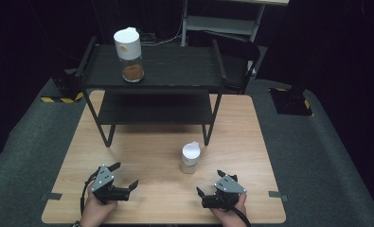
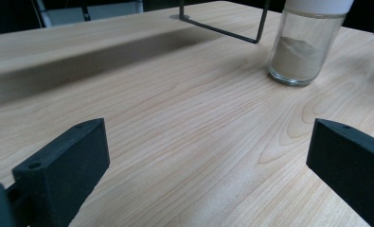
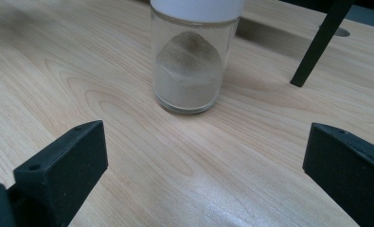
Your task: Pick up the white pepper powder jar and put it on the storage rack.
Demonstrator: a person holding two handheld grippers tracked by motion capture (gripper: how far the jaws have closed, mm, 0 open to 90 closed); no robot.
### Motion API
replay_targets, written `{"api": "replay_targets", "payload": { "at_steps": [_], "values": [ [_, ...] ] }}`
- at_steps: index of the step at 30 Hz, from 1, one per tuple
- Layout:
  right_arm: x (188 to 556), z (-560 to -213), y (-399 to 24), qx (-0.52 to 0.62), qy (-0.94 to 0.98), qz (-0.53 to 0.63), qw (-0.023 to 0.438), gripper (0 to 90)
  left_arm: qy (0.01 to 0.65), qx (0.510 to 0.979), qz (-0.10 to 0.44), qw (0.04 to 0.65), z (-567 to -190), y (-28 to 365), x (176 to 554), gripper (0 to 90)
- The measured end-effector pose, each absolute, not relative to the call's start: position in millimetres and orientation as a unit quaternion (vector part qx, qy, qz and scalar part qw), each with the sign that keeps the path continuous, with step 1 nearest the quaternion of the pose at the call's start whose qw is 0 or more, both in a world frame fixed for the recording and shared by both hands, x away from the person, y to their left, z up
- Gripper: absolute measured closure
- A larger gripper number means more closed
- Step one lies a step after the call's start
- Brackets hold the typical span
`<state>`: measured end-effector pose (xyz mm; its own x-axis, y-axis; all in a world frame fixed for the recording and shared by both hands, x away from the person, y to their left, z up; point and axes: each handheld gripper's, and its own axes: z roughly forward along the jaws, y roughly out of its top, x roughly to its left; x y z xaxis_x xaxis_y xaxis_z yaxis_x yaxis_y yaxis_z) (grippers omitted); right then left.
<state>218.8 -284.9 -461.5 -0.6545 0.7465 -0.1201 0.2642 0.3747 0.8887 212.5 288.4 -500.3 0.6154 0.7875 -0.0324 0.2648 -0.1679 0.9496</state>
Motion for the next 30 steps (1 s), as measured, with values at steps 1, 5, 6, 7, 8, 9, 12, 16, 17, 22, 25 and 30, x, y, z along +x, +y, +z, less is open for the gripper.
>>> {"api": "replay_targets", "payload": {
  "at_steps": [1, 5, 6, 7, 8, 9, 12, 16, 17, 22, 25, 30],
  "values": [
    [218, -462, -285, 0.322, 0.785, 0.459, 0.264, 0.1, 0.370, 0.721, 0.247, 0.531, -500, 287, 212, 0.5],
    [218, -462, -287, 0.324, 0.783, 0.460, 0.264, 0.1, 0.380, 0.719, 0.256, 0.522, -499, 281, 210, 0.4],
    [217, -462, -287, 0.325, 0.783, 0.460, 0.265, 0.1, 0.383, 0.720, 0.258, 0.518, -498, 280, 209, 0.4],
    [217, -462, -288, 0.326, 0.782, 0.461, 0.265, 0.1, 0.388, 0.716, 0.262, 0.518, -498, 278, 208, 0.5],
    [216, -463, -288, 0.327, 0.781, 0.462, 0.265, 0.1, 0.388, 0.716, 0.262, 0.518, -498, 278, 208, 0.4],
    [216, -463, -288, 0.327, 0.781, 0.462, 0.265, 0.1, 0.389, 0.715, 0.263, 0.518, -498, 277, 208, 0.4],
    [214, -463, -290, 0.331, 0.775, 0.466, 0.271, 0.1, 0.392, 0.714, 0.264, 0.516, -498, 277, 208, 0.4],
    [212, -463, -289, 0.333, 0.771, 0.467, 0.276, 0.1, 0.387, 0.718, 0.264, 0.515, -498, 277, 208, 0.4],
    [211, -463, -288, 0.332, 0.770, 0.467, 0.281, 0.1, 0.384, 0.720, 0.268, 0.513, -497, 276, 208, 0.5],
    [211, -463, -287, 0.332, 0.768, 0.472, 0.280, 0.2, 0.386, 0.720, 0.272, 0.509, -497, 273, 207, 0.5],
    [212, -463, -287, 0.333, 0.767, 0.472, 0.278, 0.2, 0.385, 0.719, 0.271, 0.511, -497, 274, 207, 0.5],
    [213, -463, -284, 0.339, 0.762, 0.476, 0.280, 0.1, 0.377, 0.724, 0.275, 0.507, -497, 272, 206, 0.5]
  ]
}}
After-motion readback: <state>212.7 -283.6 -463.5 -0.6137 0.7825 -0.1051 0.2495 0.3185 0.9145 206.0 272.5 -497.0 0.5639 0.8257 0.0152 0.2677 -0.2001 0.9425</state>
